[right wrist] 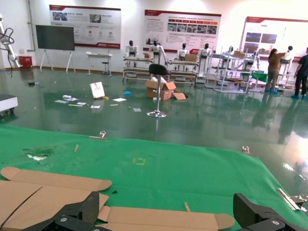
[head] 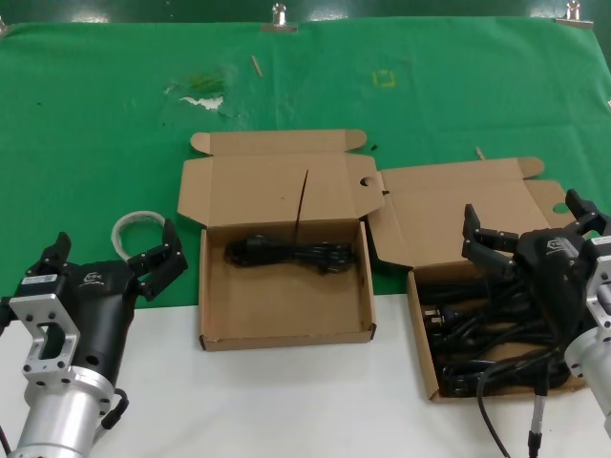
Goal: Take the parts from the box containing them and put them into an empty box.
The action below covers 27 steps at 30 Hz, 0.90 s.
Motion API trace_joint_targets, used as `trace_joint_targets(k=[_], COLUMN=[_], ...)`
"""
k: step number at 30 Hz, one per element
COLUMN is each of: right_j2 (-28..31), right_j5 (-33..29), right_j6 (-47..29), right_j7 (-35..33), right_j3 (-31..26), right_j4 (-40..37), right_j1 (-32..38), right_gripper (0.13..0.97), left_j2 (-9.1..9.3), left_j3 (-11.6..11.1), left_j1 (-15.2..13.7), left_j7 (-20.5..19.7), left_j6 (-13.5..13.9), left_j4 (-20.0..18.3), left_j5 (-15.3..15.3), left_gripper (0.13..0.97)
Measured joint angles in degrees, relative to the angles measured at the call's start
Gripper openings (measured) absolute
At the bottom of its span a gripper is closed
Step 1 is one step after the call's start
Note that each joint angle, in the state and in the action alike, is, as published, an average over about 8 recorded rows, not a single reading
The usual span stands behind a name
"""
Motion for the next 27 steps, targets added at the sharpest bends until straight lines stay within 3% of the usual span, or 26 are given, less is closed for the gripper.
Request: trace_joint_targets(k=[27], right_j2=[0.00], right_j5=[0.00], right_j6=[0.00], right_j7=[0.00], right_j3=[0.00], right_j4=[0.00], right_j1=[0.00], right_gripper=[0.966], left_j2=[0.00], left_j3=[0.00], left_j1=[0.00], left_j7=[0.00], left_j6=[0.00], left_j4=[0.00], left_j5=[0.00], left_gripper=[0.966])
